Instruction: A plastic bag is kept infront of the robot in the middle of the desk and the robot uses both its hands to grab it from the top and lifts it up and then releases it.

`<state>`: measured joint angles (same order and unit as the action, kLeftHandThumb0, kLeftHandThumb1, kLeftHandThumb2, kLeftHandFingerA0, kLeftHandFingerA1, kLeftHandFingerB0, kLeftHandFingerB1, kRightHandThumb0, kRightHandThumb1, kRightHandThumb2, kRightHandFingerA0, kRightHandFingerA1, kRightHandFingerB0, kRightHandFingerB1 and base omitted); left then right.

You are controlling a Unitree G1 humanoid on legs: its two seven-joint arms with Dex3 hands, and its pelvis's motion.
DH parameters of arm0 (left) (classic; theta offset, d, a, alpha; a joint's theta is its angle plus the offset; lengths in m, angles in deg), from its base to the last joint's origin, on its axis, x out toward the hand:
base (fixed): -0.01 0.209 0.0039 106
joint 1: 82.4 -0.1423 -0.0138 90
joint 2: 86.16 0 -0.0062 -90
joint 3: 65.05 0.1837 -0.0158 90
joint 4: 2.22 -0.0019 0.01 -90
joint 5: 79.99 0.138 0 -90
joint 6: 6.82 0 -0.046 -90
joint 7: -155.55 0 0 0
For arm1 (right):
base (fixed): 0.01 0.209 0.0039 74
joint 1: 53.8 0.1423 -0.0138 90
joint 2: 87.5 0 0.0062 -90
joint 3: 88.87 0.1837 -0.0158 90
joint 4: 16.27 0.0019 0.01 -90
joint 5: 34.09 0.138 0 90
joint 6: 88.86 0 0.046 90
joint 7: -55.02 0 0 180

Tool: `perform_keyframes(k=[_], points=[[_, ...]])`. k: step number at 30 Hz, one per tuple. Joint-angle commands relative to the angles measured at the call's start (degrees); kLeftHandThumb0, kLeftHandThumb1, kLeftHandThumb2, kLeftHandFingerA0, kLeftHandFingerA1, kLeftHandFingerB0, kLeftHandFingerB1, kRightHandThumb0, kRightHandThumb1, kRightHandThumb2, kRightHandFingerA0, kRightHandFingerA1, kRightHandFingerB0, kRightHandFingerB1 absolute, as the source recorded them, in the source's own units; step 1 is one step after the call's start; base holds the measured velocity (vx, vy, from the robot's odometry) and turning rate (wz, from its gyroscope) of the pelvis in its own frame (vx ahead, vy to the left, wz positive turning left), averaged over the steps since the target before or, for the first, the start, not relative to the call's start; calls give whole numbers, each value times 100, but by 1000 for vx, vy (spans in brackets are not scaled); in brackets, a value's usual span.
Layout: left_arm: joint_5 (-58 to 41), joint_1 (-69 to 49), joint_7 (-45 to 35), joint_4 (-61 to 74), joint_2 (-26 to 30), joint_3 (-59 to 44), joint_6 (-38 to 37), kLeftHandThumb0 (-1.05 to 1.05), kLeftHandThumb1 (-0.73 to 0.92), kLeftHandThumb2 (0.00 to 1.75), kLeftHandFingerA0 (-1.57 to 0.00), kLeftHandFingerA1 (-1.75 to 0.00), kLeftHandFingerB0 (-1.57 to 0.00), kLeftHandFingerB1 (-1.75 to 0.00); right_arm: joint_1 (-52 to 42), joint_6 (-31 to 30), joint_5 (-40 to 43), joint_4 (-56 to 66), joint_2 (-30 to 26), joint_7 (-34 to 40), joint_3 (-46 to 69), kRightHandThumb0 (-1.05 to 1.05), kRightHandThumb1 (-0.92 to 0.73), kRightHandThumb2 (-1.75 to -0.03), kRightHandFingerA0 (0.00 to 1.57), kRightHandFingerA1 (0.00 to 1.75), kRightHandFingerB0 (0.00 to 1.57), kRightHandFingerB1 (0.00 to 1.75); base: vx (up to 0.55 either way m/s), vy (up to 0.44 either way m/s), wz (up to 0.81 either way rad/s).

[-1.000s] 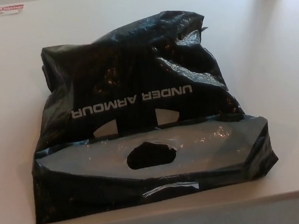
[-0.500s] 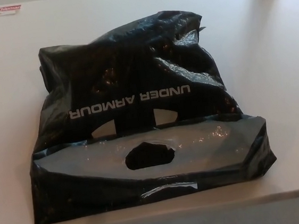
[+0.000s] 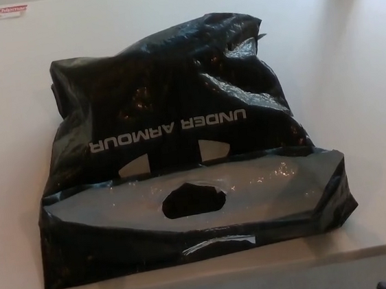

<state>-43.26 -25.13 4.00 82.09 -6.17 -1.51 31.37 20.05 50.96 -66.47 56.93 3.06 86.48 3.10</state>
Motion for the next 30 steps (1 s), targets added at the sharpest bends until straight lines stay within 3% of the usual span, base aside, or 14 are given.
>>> perform_keyframes(k=[1, 4, 5, 6, 8, 10, 19, 20, 24, 25, 26, 28, 29, 30], points=[[580, 182, 404, -421, 276, 236, 460, -60, 36, 68, -24, -43, -8, -33, 360, -294, -120, -349, -45, -91, -132, -31, -33, -89, 2, 46, 0, 48, 0, 0, 0], [842, 715, 915, -1494, 759, 481, 499, -58, 43, 56, -26, -33, -7, -21, 558, -480, 120, -600, -32, -356, -232, -32, -34, -90, 2, 46, 0, 49, 0, 0, 0], [791, 867, 964, -1815, 891, 569, 471, -54, 41, 55, -27, -33, -7, -21, 625, -547, 142, -659, -13, -386, -252, -53, -51, -58, 28, 36, 5, 20, 0, 0, 0], [800, 967, 1048, -2060, 1011, 661, 473, -56, 40, 55, -25, -32, -6, -21, 620, -592, 210, -653, 9, -455, -271, -53, -53, -56, 29, 35, 3, 25, 0, 0, 0], [858, 1294, 1168, -2734, 1285, 874, 622, -56, 42, 54, -22, -31, -2, -20, 653, -724, 287, -642, 79, -563, -318, -58, -41, -75, 25, 46, 2, 25, 0, 0, 0], [654, 1632, 1146, -3386, 1462, 1034, 645, -51, 38, 53, -25, -31, -4, -21, 722, -819, 226, -651, 107, -576, -372, -60, -43, -76, 25, 46, 2, 25, 0, 0, 0], [392, 2492, 1470, -4789, 1855, 1587, 654, -60, 39, 53, -25, -31, 0, -21, 869, -875, 195, -645, 195, -627, -564, -59, -41, -75, 26, 47, 2, 23, 0, 0, 0], [354, 2546, 1509, -4838, 1876, 1650, 642, -58, 37, 52, -25, -31, 0, -22, 884, -889, 239, -626, 214, -674, -593, -52, -52, -58, 30, 37, 6, 19, 0, 0, 0], [184, 2712, 1452, -4957, 1897, 1816, 621, -60, 39, 53, -22, -30, 0, -22, 913, -911, 253, -580, 175, -730, -638, -53, -53, -59, 29, 37, 6, 19, 0, 0, 0], [180, 2773, 1510, -4959, 1897, 1882, 630, -60, 38, 53, -22, -30, 0, -22, 930, -888, 340, -591, 187, -783, -649, -57, -41, -75, 24, 47, 2, 25, 0, 0, 0], [132, 2816, 1514, -4932, 1866, 1899, 617, -33, 9, 77, 0, -47, 0, -49, 946, -850, 365, -611, 189, -791, -657, -51, -52, -55, 29, 36, 4, 25, 0, 0, 0], [-141, 2888, 1419, -4901, 1758, 1879, 508, -31, 7, 75, 0, -47, 0, -49, 958, -889, 374, -586, 202, -834, -680, -53, -53, -55, 30, 35, 5, 24, 0, 0, 0], [-274, 2910, 1257, -4752, 1690, 1871, 551, -52, 35, 52, -15, -28, -4, -21, 966, -877, 372, -621, 254, -814, -715, -32, -36, -91, 2, 46, 0, 49, 0, 0, 0], [-353, 2904, 1169, -4598, 1642, 1879, 614, -54, 36, 52, -14, -27, -6, -25, 970, -863, 415, -660, 306, -826, -743, -52, -52, -56, 27, 35, 3, 25, 0, 0, 0]])
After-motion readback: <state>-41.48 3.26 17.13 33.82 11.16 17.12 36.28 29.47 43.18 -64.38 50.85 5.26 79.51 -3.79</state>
